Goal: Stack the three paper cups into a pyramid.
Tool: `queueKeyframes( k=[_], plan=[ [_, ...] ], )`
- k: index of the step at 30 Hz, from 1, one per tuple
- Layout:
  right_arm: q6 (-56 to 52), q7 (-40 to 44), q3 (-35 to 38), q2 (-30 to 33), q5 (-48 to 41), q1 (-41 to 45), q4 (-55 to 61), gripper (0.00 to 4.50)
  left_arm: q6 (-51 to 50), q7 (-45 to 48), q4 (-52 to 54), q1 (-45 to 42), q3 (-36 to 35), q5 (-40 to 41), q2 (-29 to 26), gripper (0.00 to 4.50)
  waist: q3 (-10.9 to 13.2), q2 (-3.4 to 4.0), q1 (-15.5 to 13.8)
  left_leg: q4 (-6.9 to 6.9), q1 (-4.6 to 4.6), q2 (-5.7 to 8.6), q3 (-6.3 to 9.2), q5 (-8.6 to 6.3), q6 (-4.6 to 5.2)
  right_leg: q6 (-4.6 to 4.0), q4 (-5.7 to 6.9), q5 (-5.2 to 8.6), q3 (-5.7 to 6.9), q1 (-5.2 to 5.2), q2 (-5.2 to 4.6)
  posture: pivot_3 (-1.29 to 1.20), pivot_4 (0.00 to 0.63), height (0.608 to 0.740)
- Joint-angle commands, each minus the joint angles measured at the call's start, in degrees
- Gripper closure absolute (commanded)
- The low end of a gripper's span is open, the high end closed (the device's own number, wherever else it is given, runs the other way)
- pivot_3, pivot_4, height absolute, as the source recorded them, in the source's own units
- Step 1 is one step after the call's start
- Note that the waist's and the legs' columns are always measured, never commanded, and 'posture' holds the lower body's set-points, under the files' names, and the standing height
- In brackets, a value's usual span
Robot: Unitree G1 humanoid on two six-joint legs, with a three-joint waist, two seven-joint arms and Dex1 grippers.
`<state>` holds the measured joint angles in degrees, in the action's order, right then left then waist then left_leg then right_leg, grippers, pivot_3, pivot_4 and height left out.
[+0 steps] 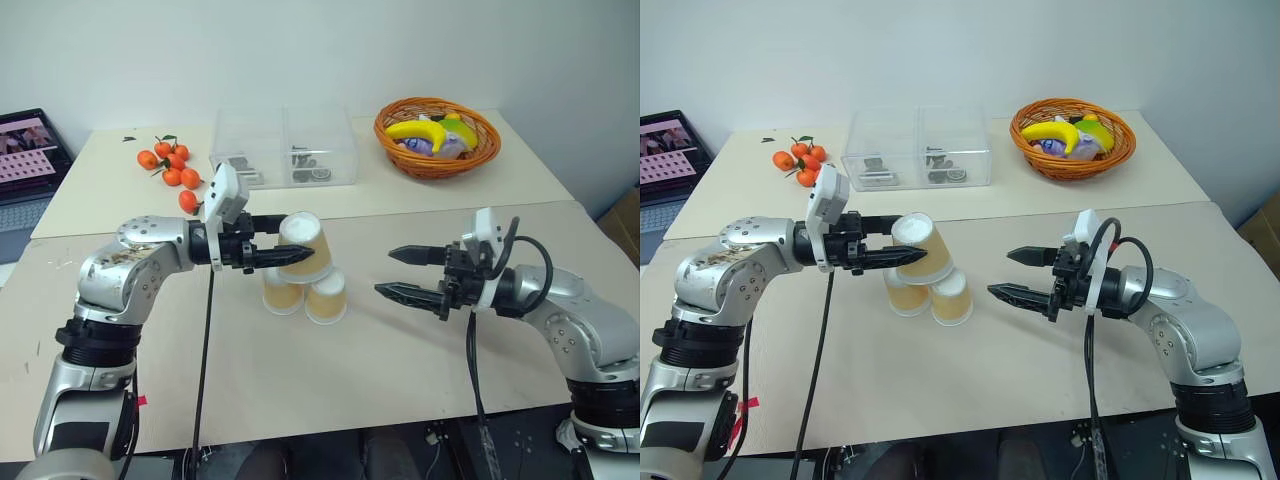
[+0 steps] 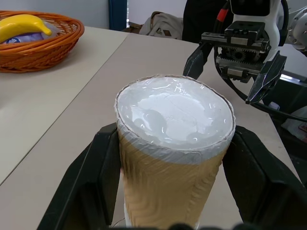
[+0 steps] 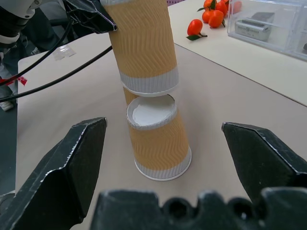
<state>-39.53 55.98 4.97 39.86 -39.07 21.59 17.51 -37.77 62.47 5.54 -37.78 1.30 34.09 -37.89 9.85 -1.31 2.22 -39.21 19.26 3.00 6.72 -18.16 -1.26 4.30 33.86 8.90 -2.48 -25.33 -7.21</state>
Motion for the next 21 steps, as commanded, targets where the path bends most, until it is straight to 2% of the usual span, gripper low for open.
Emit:
queueKeyframes(
  k=[1, 4, 9, 14, 18, 21],
  plan=[
    [-0.01, -0.07, 1.41, 0.90, -1.09, 0.38, 1.65, 0.00, -0.33, -0.81, 1.46, -0.09, -0.96, 0.69, 0.48, 0.88, 0.00, 0.00, 0.00, 0.00, 0.00, 0.00, 0.00, 0.00, 0.00, 0.00, 0.00, 0.00, 0.00, 0.00, 0.00, 0.00, 0.150, 0.728],
    [-0.10, 0.07, 1.39, 1.08, -1.09, 0.53, 1.37, 0.00, 0.79, -2.00, 1.62, 0.05, -1.06, -0.31, 0.90, 0.07, 0.00, 0.00, -0.03, 0.00, 0.00, 0.00, 0.00, 0.00, 0.00, 0.00, 0.00, 0.00, 0.00, 0.00, 0.00, 0.00, 0.150, 0.728],
    [-0.21, 0.42, 1.26, 1.43, -1.21, 0.97, 0.81, 0.00, -1.04, -4.20, 3.62, -0.64, -4.60, 3.45, 2.19, 0.07, 0.00, 0.00, -0.02, 0.00, 0.00, 0.00, 0.00, 0.00, 0.00, 0.00, 0.00, 0.00, 0.00, 0.00, 0.00, 0.00, 0.150, 0.728],
    [-0.06, 0.63, 0.94, 1.45, -1.11, 1.20, 0.33, 0.00, -3.00, -6.78, 9.28, -0.02, -8.22, 6.37, 0.66, 0.07, 0.00, 0.00, 0.04, -0.01, 0.00, -0.01, 0.00, 0.00, 0.00, 0.00, 0.01, 0.00, -0.01, -0.01, 0.00, 0.00, 0.150, 0.728],
    [0.33, 0.84, 0.63, 1.47, -0.72, 1.62, -0.24, 0.00, -6.10, -12.36, 12.95, 0.75, -14.15, 10.26, -0.18, 0.07, 0.00, 0.00, 0.06, -0.01, -0.03, -0.01, 0.00, 0.00, 0.00, 0.00, 0.03, 0.00, -0.02, 0.01, 0.00, 0.00, 0.150, 0.728],
    [0.59, 0.55, 1.30, 1.73, -0.39, 1.35, -1.07, 0.00, -7.80, -21.50, 14.95, 4.40, -19.78, 9.52, 0.60, 0.07, -0.01, 0.02, 0.19, -0.01, -0.04, -0.01, 0.01, 0.00, 0.00, 0.00, 0.04, 0.00, -0.02, 0.01, 0.00, 0.00, 0.150, 0.728]
  ],
)
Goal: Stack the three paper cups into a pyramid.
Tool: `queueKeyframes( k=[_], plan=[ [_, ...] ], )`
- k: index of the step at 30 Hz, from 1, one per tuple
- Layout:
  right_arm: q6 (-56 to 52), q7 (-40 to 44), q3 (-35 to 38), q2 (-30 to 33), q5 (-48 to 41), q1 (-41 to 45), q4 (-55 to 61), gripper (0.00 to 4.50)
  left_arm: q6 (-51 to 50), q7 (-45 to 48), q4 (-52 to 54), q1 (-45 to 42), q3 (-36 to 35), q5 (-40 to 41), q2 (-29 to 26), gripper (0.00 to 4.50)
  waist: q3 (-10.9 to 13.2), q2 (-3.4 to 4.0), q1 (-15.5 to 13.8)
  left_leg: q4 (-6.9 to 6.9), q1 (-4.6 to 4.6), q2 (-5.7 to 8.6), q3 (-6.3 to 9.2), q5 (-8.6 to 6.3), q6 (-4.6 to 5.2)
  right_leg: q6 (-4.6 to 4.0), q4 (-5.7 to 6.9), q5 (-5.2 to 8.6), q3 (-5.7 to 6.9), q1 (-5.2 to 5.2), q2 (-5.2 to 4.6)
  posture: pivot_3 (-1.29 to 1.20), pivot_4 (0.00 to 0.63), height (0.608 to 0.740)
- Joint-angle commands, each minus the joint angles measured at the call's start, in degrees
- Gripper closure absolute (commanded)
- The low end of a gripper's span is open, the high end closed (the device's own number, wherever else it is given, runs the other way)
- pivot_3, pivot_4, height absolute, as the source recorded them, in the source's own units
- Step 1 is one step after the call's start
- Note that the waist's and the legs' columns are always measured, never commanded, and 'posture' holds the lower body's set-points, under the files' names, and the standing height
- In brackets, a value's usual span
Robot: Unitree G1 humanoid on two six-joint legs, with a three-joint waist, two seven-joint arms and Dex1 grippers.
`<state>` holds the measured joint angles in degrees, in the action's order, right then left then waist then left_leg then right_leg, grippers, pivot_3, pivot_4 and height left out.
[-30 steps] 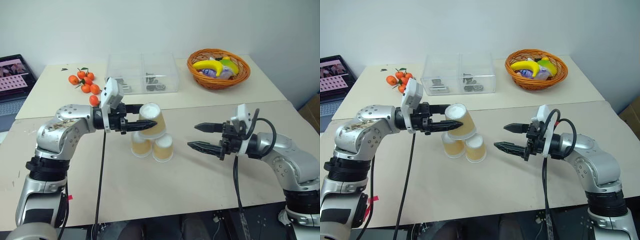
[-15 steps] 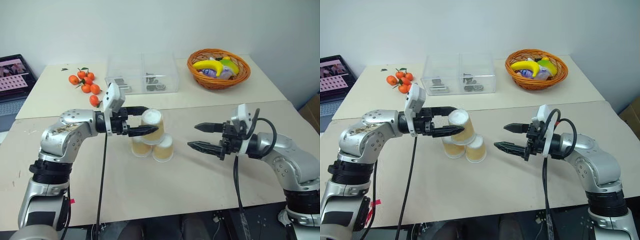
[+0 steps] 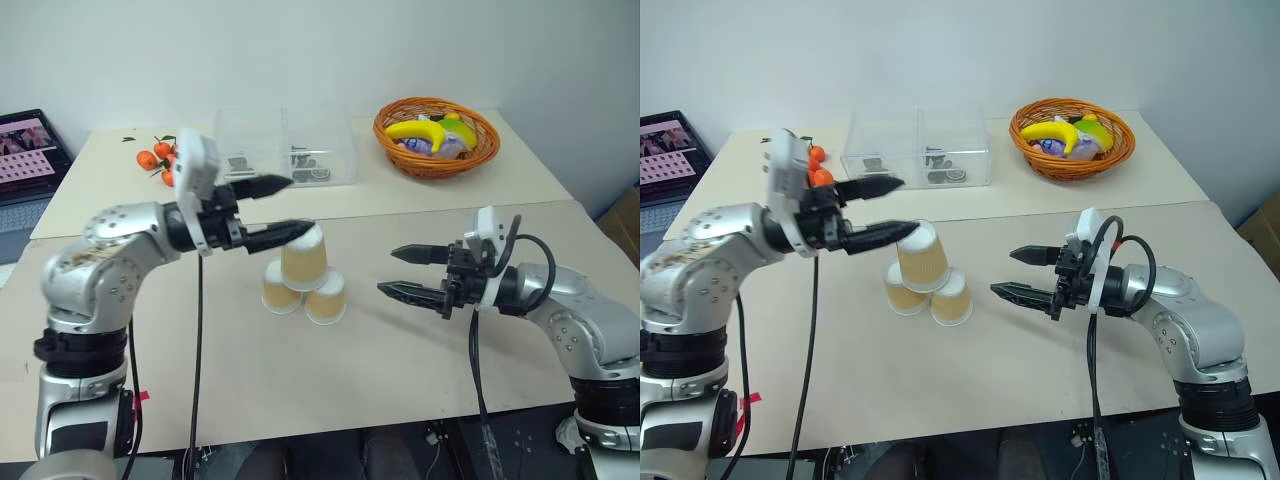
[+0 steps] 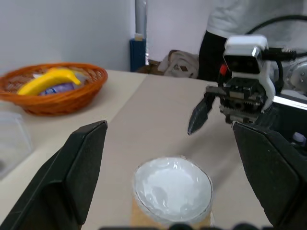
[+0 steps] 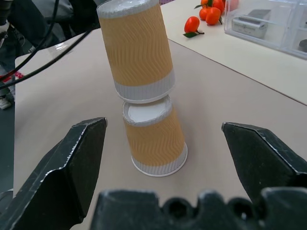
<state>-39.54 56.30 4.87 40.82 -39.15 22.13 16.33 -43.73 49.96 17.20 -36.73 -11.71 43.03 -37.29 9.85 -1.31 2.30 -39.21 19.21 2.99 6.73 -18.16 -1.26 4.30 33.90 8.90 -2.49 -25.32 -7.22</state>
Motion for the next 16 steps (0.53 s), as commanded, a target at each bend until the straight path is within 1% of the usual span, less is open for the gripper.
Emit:
queueKeyframes(
  k=[1, 4, 8, 11, 15, 16],
  plan=[
    [0.67, 0.18, 1.60, 0.94, -0.21, 0.54, 0.06, 0.00, -2.78, -11.34, 3.80, 4.35, -7.92, 0.64, 0.19, 0.07, -0.01, 0.01, 0.13, 0.00, -0.04, 0.00, -0.01, 0.00, 0.00, 0.00, 0.02, 0.00, -0.04, 0.00, 0.00, 0.00, 0.150, 0.728],
    [2.65, -2.64, 4.30, 1.32, 2.26, -0.87, -3.36, 0.00, -3.29, -19.34, 6.59, 12.87, -11.54, -2.57, 1.75, 0.07, -0.02, 0.02, 0.00, 0.00, -0.07, 0.01, -0.01, 0.01, -0.01, 0.00, 0.02, 0.00, -0.03, 0.04, 0.00, 0.00, 0.150, 0.728],
    [6.31, -8.82, 8.29, -0.28, 6.25, -3.56, -9.33, 0.00, -0.60, -25.80, 7.78, 22.01, -14.67, -4.71, 5.94, 0.07, -0.01, -0.02, -0.49, 0.00, 0.00, 0.03, -0.01, 0.01, -0.02, -0.01, -0.02, -0.01, -0.03, -0.01, -0.02, 0.00, 0.150, 0.728],
    [9.48, -11.88, 8.52, -1.06, 9.95, -5.15, -12.11, 0.00, 1.17, -28.51, 7.39, 25.38, -15.25, -6.12, 7.92, 0.07, -0.01, -0.02, -1.36, 0.00, 0.01, 0.02, -0.02, 0.01, -0.03, -0.02, 0.01, -0.01, -0.02, -0.03, -0.02, 0.00, 0.150, 0.728],
    [12.42, -17.67, 10.22, -3.55, 13.10, -4.95, -17.19, 0.00, 5.59, -31.25, 5.42, 30.21, -14.09, -10.84, 10.12, 0.07, -0.03, 0.01, -1.50, -0.01, -0.10, 0.03, -0.04, 0.02, -0.05, -0.02, -0.07, -0.01, -0.04, 0.09, -0.02, 0.00, 0.150, 0.728],
    [14.28, -20.70, 10.54, -4.48, 15.05, -4.53, -19.89, 0.00, 7.85, -31.64, 4.05, 32.25, -13.16, -12.82, 11.23, 0.07, -0.03, 0.01, -1.50, -0.01, -0.13, 0.04, -0.05, 0.02, -0.05, -0.03, -0.21, -0.01, -0.06, 0.12, -0.02, 0.00, 0.150, 0.728]
  ],
)
